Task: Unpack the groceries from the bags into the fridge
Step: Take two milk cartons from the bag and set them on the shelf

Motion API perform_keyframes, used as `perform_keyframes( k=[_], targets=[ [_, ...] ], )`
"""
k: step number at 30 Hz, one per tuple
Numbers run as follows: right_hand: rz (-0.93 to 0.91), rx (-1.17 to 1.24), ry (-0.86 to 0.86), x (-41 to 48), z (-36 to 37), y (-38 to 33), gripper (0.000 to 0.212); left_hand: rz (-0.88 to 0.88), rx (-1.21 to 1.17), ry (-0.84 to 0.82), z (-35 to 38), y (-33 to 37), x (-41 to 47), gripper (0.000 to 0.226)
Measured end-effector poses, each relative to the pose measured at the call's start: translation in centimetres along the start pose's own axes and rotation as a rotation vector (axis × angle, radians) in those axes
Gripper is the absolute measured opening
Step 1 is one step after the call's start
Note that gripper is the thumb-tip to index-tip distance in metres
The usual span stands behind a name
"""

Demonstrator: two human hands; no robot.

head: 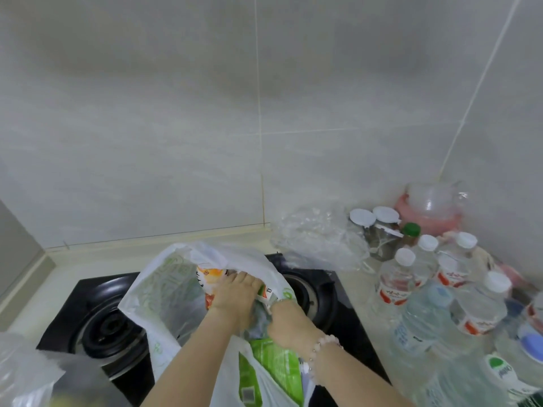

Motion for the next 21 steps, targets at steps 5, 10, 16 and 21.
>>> perform_keyframes(
  k=[5,10,16,21],
  targets=[
    [0.014,0.138,0.044,1.0,-1.4,1.9,0.034,0.024,0.123,-0.068,-2.0,0.3,2.2,0.063],
    [-0.015,0.208,0.041,1.2,-1.4,2.7,0.055,0.088,0.198,0.018,-2.7,1.4,3.8,0.062],
    [-0.032,0.225,0.068,1.2,-1.4,3.1,0.074,0.090,0.191,0.077,-1.4,1.9,3.4,0.059],
    [-0.018,0.182,0.033,1.2,-1.2,2.9,0.076,0.054,0.221,0.034,-1.2,2.1,4.5,0.058]
  ],
)
Point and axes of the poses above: each hand's wrist, its own x-axis towards the middle knuckle, its own z-axis out of the palm, y = z × x, the point moved 4 cm from there along x, towards the middle knuckle, and after that the axes turned 11 degrees about -y, right-handed, at the moved point
